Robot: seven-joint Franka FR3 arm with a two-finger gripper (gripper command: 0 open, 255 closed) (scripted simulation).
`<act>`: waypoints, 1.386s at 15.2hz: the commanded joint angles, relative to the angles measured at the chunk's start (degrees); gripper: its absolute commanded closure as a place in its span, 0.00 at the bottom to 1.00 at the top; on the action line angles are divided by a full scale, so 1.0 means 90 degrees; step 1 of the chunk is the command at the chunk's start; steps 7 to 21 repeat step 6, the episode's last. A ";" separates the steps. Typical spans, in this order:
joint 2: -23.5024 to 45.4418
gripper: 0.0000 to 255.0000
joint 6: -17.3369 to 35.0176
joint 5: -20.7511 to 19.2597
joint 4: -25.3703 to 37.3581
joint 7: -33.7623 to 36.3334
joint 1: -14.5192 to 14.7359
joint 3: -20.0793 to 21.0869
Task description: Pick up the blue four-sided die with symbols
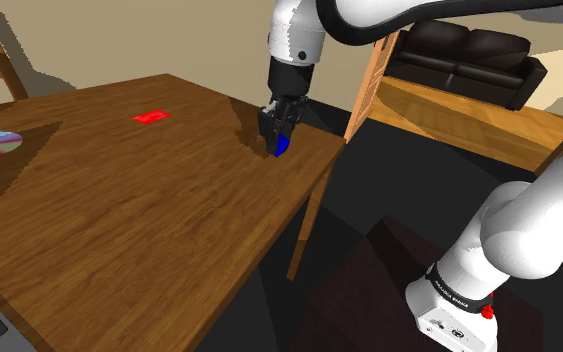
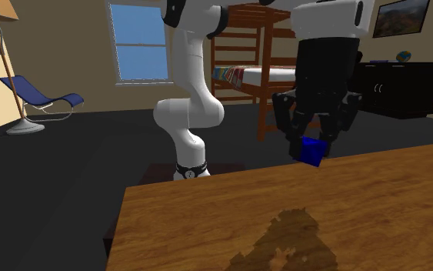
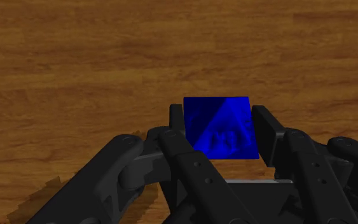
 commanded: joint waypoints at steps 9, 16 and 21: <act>-0.0017 1.00 -0.0460 -0.0005 0.0441 -0.0002 -0.0012 -0.0025; -0.0017 1.00 -0.0460 -0.0005 0.0441 -0.0002 -0.0012 -0.0025; -0.0017 1.00 -0.0460 -0.0005 0.0441 -0.0002 -0.0012 -0.0025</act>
